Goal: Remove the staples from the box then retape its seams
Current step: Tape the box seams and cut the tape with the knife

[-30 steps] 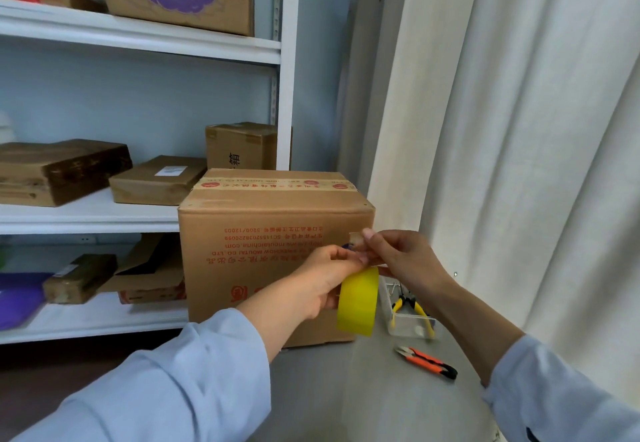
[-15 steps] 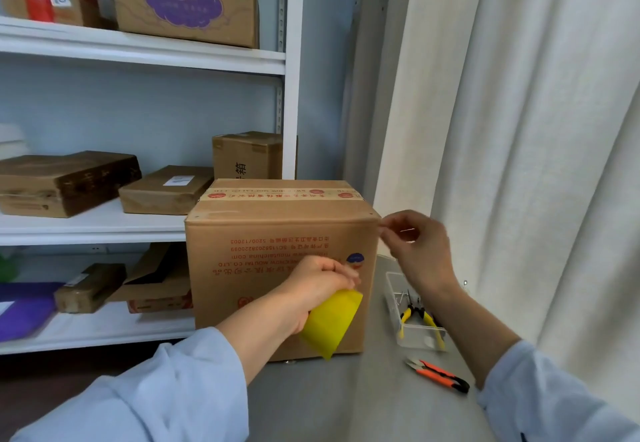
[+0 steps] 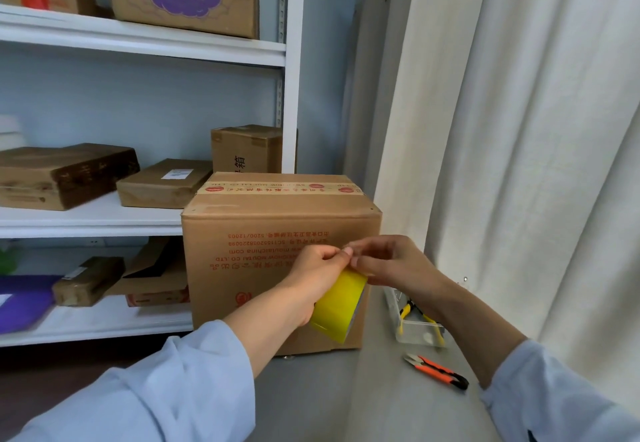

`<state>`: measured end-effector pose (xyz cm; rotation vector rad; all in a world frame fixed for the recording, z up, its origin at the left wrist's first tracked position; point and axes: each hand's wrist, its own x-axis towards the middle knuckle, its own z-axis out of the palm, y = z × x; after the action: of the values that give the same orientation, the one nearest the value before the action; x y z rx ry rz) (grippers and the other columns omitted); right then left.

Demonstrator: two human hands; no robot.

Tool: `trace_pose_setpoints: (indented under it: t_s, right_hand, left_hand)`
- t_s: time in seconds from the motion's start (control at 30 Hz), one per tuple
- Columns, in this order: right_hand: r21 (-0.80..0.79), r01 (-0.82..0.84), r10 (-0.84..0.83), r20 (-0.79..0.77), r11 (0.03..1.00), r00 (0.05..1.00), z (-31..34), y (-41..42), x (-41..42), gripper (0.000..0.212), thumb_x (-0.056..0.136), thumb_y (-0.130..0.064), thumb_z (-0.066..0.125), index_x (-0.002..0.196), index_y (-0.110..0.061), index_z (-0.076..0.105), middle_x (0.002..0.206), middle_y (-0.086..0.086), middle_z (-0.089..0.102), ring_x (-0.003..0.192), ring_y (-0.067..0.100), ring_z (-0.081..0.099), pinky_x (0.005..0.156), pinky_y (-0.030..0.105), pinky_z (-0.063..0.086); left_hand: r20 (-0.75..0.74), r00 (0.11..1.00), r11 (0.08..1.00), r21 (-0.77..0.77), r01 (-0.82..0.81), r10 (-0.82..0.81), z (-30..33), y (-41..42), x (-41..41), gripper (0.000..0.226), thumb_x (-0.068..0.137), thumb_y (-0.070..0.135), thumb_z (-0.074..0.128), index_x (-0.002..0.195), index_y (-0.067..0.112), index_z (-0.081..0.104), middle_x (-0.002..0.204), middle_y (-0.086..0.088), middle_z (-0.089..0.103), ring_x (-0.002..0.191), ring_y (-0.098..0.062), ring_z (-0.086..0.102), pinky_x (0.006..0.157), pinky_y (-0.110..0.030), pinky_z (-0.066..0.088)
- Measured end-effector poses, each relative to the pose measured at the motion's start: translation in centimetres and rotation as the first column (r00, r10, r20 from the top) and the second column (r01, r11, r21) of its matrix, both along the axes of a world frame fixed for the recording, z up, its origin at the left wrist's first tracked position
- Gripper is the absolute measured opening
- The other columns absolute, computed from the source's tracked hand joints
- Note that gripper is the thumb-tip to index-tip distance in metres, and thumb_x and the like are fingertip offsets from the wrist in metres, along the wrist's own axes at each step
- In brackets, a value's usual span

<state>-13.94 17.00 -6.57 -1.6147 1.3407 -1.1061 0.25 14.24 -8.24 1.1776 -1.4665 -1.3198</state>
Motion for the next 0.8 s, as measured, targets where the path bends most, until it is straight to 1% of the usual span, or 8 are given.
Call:
trace_pose_setpoints:
  t_s: [0.13,0.2,0.27,0.33,0.47,0.57,0.7,0.8]
  right_hand:
    - [-0.036,0.117,-0.114,0.085,0.992,0.990,0.4,-0.2,0.4,0.009,0.088,-0.015,0.067,0.091,-0.017,0.076,0.093,0.011,0.073,0.087,0.018,0.067,0.084,0.034,0.056]
    - [-0.081,0.168,-0.160,0.095,0.982,0.982,0.7,-0.4,0.3,0.009,0.087,-0.016,0.068,0.086,-0.019,0.076,0.088,0.011,0.074,0.081,0.015,0.066,0.081,0.032,0.056]
    - [-0.137,0.185,-0.174,0.088,0.973,0.981,0.8,-0.6,0.1,0.010,0.086,-0.013,0.069,0.082,-0.019,0.076,0.082,0.006,0.075,0.076,0.010,0.067,0.076,0.026,0.056]
    - [-0.190,0.194,-0.190,0.041,0.962,0.981,1.0,-0.7,0.0,0.010,0.084,-0.010,0.071,0.081,-0.018,0.076,0.078,0.002,0.075,0.072,0.005,0.067,0.072,0.019,0.056]
    - [-0.226,0.190,-0.202,-0.027,0.955,0.979,1.5,-0.7,-0.6,0.009,0.080,0.000,0.073,0.085,-0.007,0.075,0.072,0.006,0.072,0.060,0.006,0.064,0.064,0.016,0.053]
    - [-0.224,0.176,-0.200,-0.090,0.959,0.976,1.7,-0.7,-0.8,0.008,0.078,-0.002,0.075,0.080,-0.010,0.075,0.070,0.004,0.072,0.058,0.005,0.065,0.065,0.020,0.054]
    - [-0.255,0.234,-0.286,-0.190,0.938,0.939,1.7,-1.3,-0.9,0.018,0.077,-0.012,0.077,0.067,-0.027,0.074,0.068,-0.003,0.073,0.065,0.010,0.068,0.078,0.039,0.058]
    - [-0.262,0.281,-0.342,-0.226,0.923,0.912,1.7,-1.5,-0.8,0.014,0.074,-0.024,0.077,0.068,-0.036,0.072,0.069,-0.007,0.072,0.074,0.013,0.068,0.082,0.047,0.056]
  left_hand:
    - [-0.005,1.000,1.000,-0.018,0.016,-0.016,0.5,0.1,-0.1,0.025,0.096,0.035,0.052,0.084,0.021,0.068,0.090,-0.005,0.065,0.086,-0.020,0.058,0.072,-0.028,0.043]
    - [0.006,0.999,0.998,-0.043,0.039,-0.039,0.6,0.2,-0.3,0.018,0.094,0.033,0.057,0.093,0.020,0.070,0.092,-0.002,0.065,0.089,-0.018,0.057,0.070,-0.027,0.042]
    - [0.016,0.999,0.996,-0.072,0.049,-0.048,0.6,0.1,-0.7,0.017,0.089,0.031,0.064,0.098,0.017,0.069,0.091,0.000,0.065,0.090,-0.016,0.057,0.074,-0.027,0.041]
    - [0.034,0.998,0.995,-0.092,0.046,-0.043,0.6,0.0,-0.8,0.015,0.087,0.029,0.067,0.093,0.015,0.068,0.083,0.001,0.063,0.085,-0.014,0.055,0.077,-0.028,0.039]
    - [0.124,0.991,0.994,-0.083,0.067,-0.056,0.6,-0.4,-0.4,0.014,0.086,0.030,0.068,0.079,0.018,0.068,0.076,-0.001,0.061,0.079,-0.016,0.053,0.072,-0.028,0.039]
    - [0.171,0.982,0.992,-0.078,0.099,-0.085,0.8,-0.5,0.2,0.015,0.085,0.028,0.069,0.075,0.017,0.068,0.074,-0.002,0.060,0.077,-0.016,0.053,0.071,-0.027,0.039]
    - [0.197,0.976,0.994,-0.038,0.104,-0.095,1.7,-0.8,0.8,0.022,0.082,0.027,0.072,0.097,0.011,0.072,0.094,-0.008,0.068,0.083,-0.017,0.059,0.074,-0.026,0.045]
    - [0.205,0.974,0.994,-0.029,0.110,-0.102,2.1,-0.9,1.0,0.018,0.082,0.023,0.072,0.095,0.011,0.070,0.090,-0.006,0.066,0.079,-0.016,0.057,0.066,-0.024,0.043]
